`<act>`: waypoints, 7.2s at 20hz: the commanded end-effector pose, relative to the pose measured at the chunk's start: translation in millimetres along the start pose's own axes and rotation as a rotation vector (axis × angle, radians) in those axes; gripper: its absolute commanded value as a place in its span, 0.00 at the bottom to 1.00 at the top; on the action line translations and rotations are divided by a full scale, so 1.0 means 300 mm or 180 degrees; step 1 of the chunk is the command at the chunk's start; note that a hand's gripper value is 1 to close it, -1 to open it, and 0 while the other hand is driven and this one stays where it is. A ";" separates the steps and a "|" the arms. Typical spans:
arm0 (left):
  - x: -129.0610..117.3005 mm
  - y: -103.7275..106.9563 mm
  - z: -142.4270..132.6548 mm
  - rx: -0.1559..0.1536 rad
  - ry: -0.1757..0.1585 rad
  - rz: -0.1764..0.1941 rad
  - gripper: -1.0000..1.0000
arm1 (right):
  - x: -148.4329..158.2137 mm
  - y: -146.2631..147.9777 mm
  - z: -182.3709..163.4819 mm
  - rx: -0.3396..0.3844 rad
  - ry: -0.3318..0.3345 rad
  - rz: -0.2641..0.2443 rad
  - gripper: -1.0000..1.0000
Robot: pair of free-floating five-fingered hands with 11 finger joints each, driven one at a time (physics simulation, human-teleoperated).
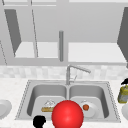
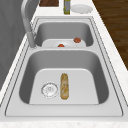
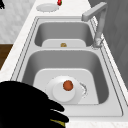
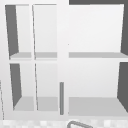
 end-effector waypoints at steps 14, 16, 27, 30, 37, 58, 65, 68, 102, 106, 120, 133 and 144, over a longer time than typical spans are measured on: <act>0.000 0.000 0.000 0.0000 0.0000 0.0000 0.50 | 0.002 0.033 -0.050 0.0172 0.0030 0.0025 0.00; 0.000 0.000 0.000 0.0000 0.0000 0.0000 0.50 | 0.004 0.034 -0.057 0.0175 0.0038 0.0033 0.00; 0.000 0.000 0.000 0.0000 0.0000 0.0000 0.50 | 0.074 0.057 -0.120 0.0139 0.0357 0.0009 0.00; 0.000 0.000 0.000 0.0000 0.0000 0.0000 0.50 | 0.075 0.055 -0.126 0.0061 0.0485 0.0024 0.00; 0.000 0.000 0.000 0.0000 0.0000 0.0000 0.50 | 0.078 0.033 -0.142 -0.0086 0.0612 0.0195 1.00; 0.000 0.000 0.000 0.0000 0.0000 0.0000 0.50 | 0.112 -0.096 -0.087 -0.0268 0.0655 -0.0005 1.00; 0.000 0.000 0.000 0.0000 0.0000 0.0000 0.50 | 0.157 -0.215 -0.002 -0.0223 0.0679 -0.0036 1.00; 0.000 0.000 0.000 0.0000 0.0000 0.0000 0.50 | 0.180 -0.262 0.059 -0.0204 0.0634 -0.0066 1.00; 0.000 0.000 0.000 0.0000 0.0000 0.0000 0.50 | 0.688 -0.051 0.783 -0.0349 0.0482 -0.0041 1.00; 0.000 0.000 0.000 0.0000 0.0000 0.0000 0.50 | 0.729 -0.079 0.890 -0.0362 0.0465 -0.0061 1.00; 0.000 0.000 0.000 0.0000 0.0000 0.0000 0.50 | 0.796 -0.250 1.202 -0.0360 0.0481 -0.0056 1.00; 0.000 0.000 0.000 0.0000 0.0000 0.0000 0.50 | 0.894 -0.461 1.453 -0.0272 0.0489 -0.0024 1.00; 0.000 0.000 0.000 0.0000 0.0000 0.0000 0.50 | 0.990 -0.655 1.650 -0.0262 0.0519 0.0008 1.00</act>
